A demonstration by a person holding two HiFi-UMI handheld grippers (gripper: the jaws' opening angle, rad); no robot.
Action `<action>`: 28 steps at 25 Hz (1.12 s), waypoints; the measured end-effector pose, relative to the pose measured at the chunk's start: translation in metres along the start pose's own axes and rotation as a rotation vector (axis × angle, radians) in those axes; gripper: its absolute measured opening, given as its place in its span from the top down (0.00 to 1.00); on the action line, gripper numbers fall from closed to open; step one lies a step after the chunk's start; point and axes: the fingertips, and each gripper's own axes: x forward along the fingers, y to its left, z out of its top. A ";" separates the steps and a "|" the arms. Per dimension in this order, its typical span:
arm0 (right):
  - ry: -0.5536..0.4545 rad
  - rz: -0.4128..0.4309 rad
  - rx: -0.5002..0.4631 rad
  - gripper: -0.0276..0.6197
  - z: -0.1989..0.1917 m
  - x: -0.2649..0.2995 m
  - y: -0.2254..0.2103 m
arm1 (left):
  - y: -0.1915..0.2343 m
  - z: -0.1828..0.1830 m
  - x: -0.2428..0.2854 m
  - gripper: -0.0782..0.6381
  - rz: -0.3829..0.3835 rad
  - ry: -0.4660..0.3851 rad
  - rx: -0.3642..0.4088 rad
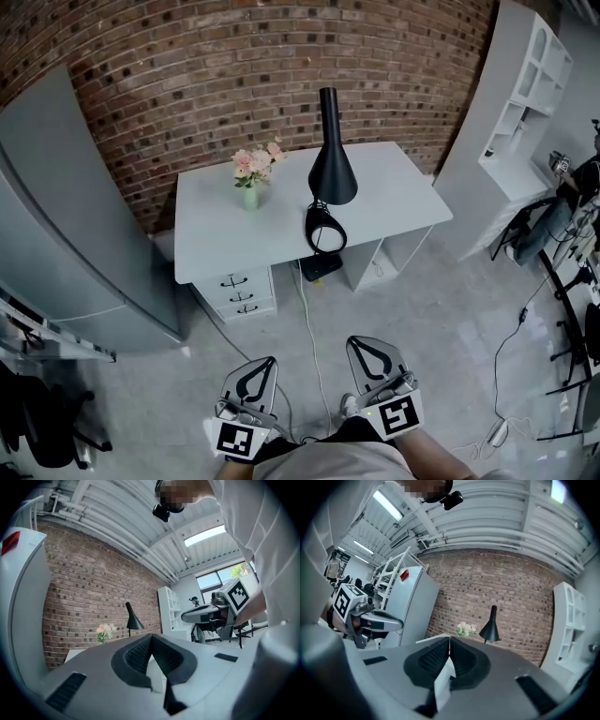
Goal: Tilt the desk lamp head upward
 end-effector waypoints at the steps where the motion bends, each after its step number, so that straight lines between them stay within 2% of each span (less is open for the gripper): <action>1: 0.006 -0.016 -0.001 0.93 0.001 0.000 0.003 | 0.001 0.000 -0.002 0.88 -0.016 -0.004 -0.003; 7: 0.038 -0.101 0.024 0.93 0.000 -0.003 0.014 | 0.005 -0.009 -0.010 0.88 -0.099 0.012 -0.021; 12: 0.046 -0.101 0.028 0.93 -0.016 0.006 -0.005 | -0.001 -0.015 0.016 0.88 -0.116 0.021 -0.009; 18: 0.006 -0.061 0.018 0.93 -0.026 0.030 -0.067 | -0.006 -0.015 0.083 0.88 -0.058 0.028 -0.005; 22: -0.013 -0.019 0.004 0.93 -0.035 0.048 -0.109 | -0.006 -0.013 0.125 0.88 -0.018 0.050 0.024; 28: -0.037 0.090 -0.031 0.93 -0.048 0.076 -0.151 | 0.003 -0.010 0.176 0.88 0.073 0.085 0.047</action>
